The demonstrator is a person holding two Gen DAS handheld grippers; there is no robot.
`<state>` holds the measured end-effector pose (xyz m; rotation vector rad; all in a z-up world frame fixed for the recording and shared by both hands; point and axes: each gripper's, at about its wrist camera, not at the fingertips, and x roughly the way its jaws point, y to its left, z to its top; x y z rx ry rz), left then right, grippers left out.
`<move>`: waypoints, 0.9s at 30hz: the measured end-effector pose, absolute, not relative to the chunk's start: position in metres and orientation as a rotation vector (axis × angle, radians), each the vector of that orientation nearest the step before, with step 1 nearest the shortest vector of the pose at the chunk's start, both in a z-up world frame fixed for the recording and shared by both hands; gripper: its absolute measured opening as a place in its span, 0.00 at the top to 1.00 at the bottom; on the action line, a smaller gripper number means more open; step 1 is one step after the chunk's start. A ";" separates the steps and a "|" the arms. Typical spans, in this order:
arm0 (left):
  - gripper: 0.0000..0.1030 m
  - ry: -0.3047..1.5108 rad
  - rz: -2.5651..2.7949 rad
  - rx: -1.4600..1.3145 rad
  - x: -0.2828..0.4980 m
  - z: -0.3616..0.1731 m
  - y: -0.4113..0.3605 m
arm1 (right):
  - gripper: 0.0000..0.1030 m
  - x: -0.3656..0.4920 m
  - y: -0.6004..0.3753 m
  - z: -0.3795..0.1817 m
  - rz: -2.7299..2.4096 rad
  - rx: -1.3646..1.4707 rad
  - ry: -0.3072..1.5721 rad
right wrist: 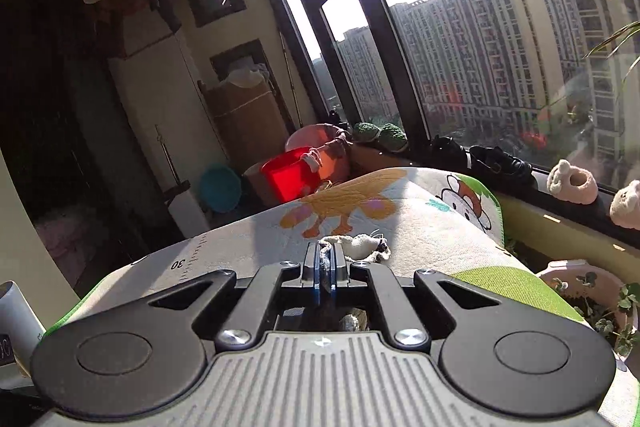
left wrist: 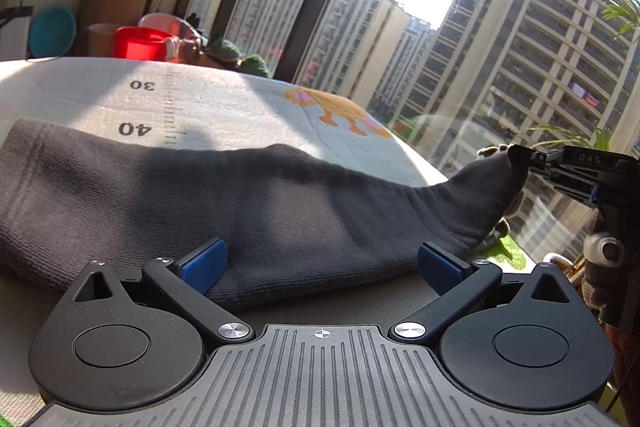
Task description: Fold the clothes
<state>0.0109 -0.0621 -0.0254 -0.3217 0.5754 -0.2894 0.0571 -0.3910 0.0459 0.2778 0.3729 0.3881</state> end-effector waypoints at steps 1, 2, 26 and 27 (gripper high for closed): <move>0.00 0.575 -0.290 -0.324 0.010 -0.025 -0.062 | 0.96 0.055 -0.390 0.050 0.385 0.258 0.352; 0.00 0.574 -0.290 -0.327 0.009 -0.026 -0.062 | 0.96 0.055 -0.391 0.050 0.373 0.253 0.349; 0.00 0.589 -0.590 -0.232 0.067 0.036 -0.173 | 0.77 0.074 -0.452 -0.065 0.224 0.865 0.679; 0.00 0.619 -0.603 -0.254 0.074 0.034 -0.178 | 0.82 0.077 -0.450 -0.065 0.228 0.851 0.679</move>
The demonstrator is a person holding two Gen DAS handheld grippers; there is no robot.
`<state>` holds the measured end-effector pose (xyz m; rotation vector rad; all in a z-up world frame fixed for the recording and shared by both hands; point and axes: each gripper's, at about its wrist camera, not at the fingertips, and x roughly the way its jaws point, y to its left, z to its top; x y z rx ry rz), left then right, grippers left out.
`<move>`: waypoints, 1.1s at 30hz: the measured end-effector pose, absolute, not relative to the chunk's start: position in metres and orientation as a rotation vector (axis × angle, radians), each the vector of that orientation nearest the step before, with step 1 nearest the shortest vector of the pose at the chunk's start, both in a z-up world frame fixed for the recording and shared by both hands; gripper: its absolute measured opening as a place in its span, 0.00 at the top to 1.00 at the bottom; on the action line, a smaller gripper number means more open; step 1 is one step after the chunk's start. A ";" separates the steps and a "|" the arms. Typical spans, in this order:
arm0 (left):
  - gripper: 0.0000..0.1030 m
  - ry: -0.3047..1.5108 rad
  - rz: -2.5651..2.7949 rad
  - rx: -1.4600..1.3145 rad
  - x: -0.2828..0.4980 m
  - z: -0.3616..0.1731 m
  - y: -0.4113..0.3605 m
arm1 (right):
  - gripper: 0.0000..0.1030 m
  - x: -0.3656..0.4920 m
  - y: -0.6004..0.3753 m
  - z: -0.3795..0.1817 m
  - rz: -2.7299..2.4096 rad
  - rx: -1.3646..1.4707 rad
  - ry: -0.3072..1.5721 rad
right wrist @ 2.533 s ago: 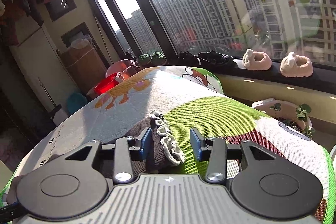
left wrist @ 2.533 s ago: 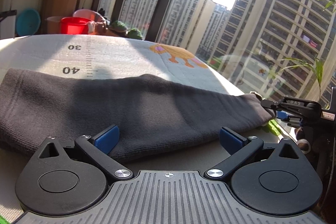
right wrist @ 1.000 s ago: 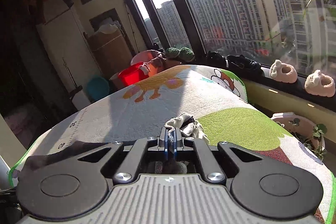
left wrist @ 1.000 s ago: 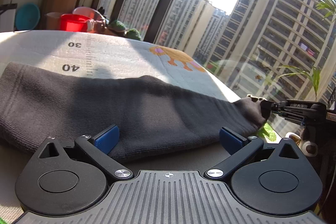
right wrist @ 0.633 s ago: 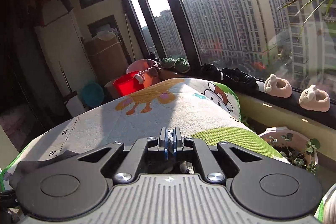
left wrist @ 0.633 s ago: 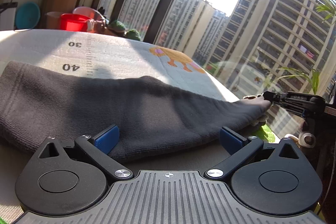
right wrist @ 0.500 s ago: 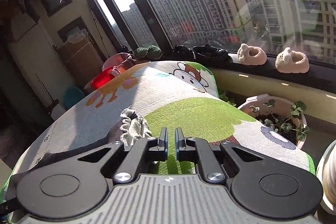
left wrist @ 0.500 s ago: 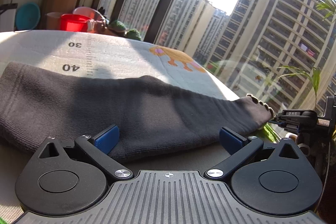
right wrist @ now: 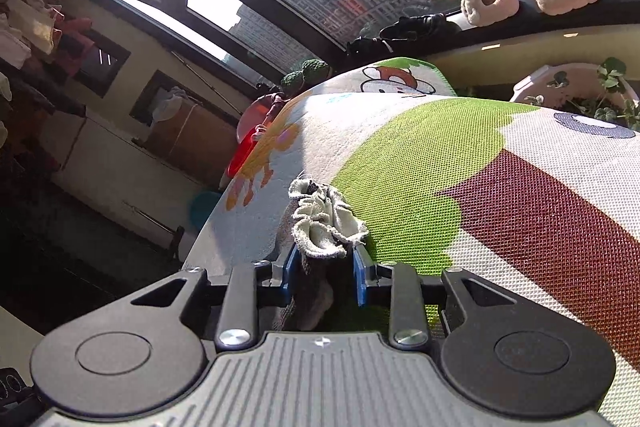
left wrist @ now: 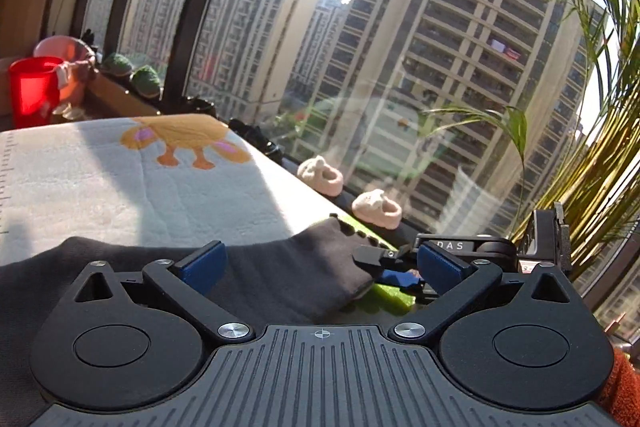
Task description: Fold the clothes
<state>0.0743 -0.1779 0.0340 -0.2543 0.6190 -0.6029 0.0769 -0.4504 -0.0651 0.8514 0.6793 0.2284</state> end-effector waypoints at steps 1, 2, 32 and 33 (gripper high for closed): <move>0.00 0.649 -0.613 -0.276 0.081 0.031 -0.183 | 0.82 0.078 -0.447 -0.060 0.234 0.796 0.670; 0.00 0.674 -0.616 -0.285 0.087 0.028 -0.186 | 0.84 0.078 -0.442 -0.053 0.239 0.724 0.657; 0.72 0.851 -0.445 -0.319 0.146 -0.013 -0.188 | 0.63 0.032 -0.382 0.006 0.425 0.053 0.557; 0.75 0.852 -0.445 -0.326 0.145 -0.013 -0.185 | 0.62 0.037 -0.393 0.004 0.407 0.138 0.575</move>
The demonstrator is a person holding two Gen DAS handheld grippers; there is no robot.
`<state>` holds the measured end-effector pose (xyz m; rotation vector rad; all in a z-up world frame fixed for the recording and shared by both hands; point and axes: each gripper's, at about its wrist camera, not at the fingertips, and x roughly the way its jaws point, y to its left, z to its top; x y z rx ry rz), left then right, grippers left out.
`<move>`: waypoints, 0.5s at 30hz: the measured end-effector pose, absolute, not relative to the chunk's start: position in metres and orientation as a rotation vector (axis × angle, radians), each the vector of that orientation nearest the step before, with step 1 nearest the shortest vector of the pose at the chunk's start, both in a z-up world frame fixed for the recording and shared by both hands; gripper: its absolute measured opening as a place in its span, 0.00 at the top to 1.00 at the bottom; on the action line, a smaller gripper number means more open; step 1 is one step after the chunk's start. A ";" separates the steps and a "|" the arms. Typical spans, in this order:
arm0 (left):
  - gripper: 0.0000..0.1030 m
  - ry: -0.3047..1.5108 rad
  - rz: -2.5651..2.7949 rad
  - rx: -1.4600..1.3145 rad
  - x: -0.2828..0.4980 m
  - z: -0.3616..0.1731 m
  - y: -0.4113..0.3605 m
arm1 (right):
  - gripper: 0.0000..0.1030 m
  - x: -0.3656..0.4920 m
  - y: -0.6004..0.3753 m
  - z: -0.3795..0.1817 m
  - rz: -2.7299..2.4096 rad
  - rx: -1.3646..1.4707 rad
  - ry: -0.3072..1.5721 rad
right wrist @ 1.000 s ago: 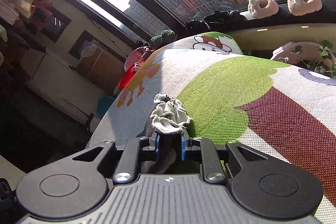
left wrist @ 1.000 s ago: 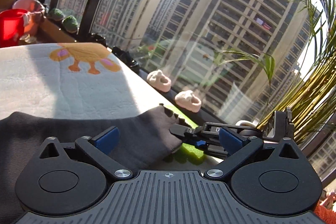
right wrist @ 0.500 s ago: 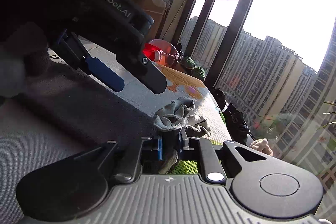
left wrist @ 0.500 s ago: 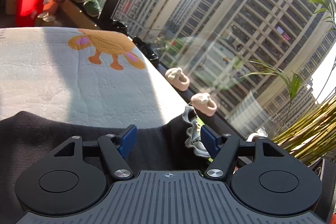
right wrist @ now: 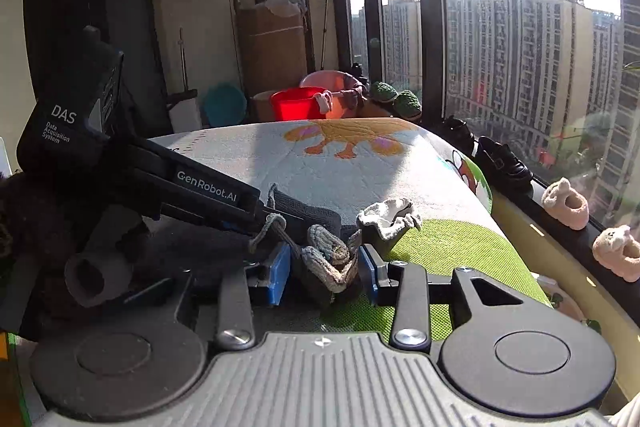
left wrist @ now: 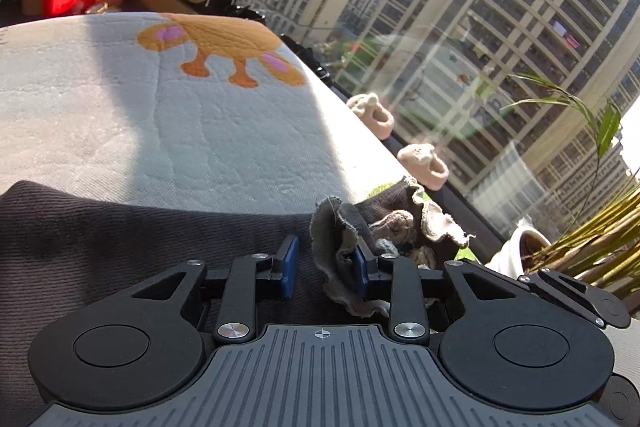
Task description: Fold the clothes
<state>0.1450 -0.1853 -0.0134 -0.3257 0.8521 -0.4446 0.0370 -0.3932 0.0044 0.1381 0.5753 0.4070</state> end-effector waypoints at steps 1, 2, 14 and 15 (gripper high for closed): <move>0.75 0.853 -0.444 -0.332 0.144 -0.013 -0.183 | 0.61 0.042 -0.403 0.002 0.373 0.211 0.588; 0.75 0.853 -0.446 -0.334 0.144 -0.014 -0.182 | 0.58 0.046 -0.412 -0.001 0.321 0.265 0.596; 0.75 0.841 -0.459 -0.342 0.142 -0.017 -0.178 | 0.88 0.072 -0.415 -0.037 0.261 0.434 0.650; 0.75 0.841 -0.462 -0.343 0.142 -0.017 -0.177 | 0.89 0.071 -0.408 -0.029 0.277 0.410 0.622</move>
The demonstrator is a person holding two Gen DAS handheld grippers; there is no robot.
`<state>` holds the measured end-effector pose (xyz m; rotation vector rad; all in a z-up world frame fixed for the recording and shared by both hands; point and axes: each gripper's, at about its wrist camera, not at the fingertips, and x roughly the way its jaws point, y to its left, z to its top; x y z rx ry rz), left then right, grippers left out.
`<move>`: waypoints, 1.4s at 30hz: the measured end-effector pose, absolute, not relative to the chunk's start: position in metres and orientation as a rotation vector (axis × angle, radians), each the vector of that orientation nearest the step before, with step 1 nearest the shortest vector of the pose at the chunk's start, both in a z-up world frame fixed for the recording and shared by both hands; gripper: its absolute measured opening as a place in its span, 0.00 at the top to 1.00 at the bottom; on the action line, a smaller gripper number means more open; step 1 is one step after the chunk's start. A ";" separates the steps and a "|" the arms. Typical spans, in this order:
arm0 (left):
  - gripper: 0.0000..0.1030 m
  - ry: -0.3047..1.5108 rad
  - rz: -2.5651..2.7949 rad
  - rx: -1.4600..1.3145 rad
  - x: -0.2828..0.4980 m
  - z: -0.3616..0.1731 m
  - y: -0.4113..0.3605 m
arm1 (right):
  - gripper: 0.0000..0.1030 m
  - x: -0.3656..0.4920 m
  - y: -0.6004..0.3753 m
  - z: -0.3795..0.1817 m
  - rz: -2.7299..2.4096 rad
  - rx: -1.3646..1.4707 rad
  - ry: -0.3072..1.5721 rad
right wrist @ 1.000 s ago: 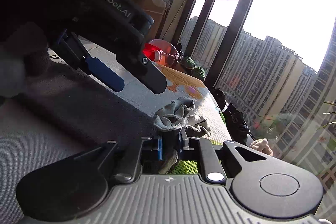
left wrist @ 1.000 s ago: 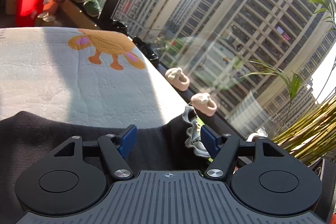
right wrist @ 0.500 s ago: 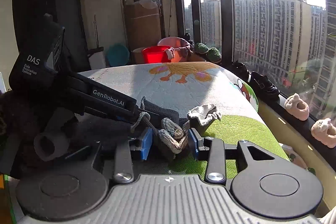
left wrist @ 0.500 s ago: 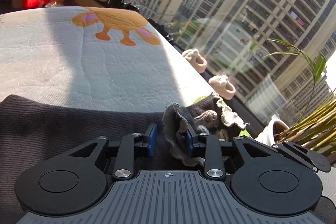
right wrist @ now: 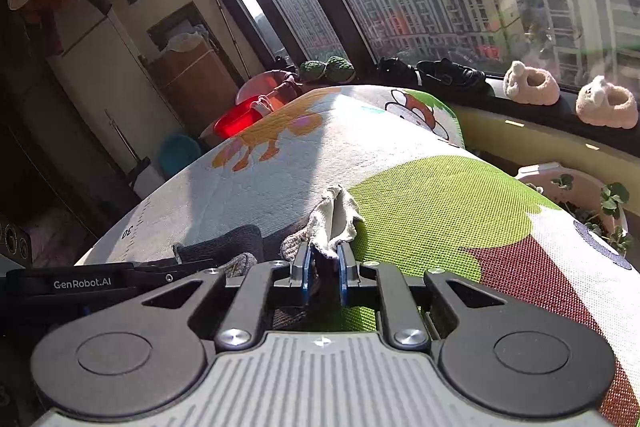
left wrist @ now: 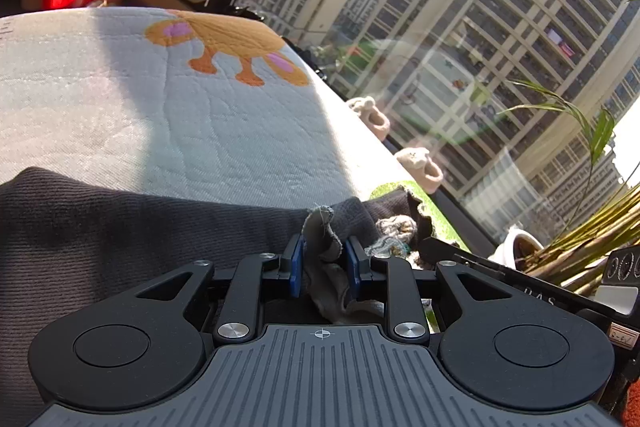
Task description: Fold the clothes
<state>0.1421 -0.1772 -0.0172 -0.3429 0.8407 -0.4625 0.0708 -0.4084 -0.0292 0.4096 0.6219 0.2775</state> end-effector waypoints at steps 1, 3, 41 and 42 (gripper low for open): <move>0.75 0.840 -0.466 -0.344 0.142 -0.018 -0.176 | 0.89 0.067 -0.403 -0.020 0.298 0.380 0.587; 0.75 0.840 -0.472 -0.353 0.141 -0.018 -0.173 | 0.90 0.057 -0.389 -0.003 0.348 0.313 0.526; 0.65 0.754 -0.417 -0.311 0.136 -0.017 -0.161 | 0.52 0.059 -0.362 -0.041 0.432 0.553 0.693; 0.65 0.748 -0.420 -0.322 0.134 -0.019 -0.159 | 0.52 0.057 -0.357 -0.039 0.421 0.521 0.686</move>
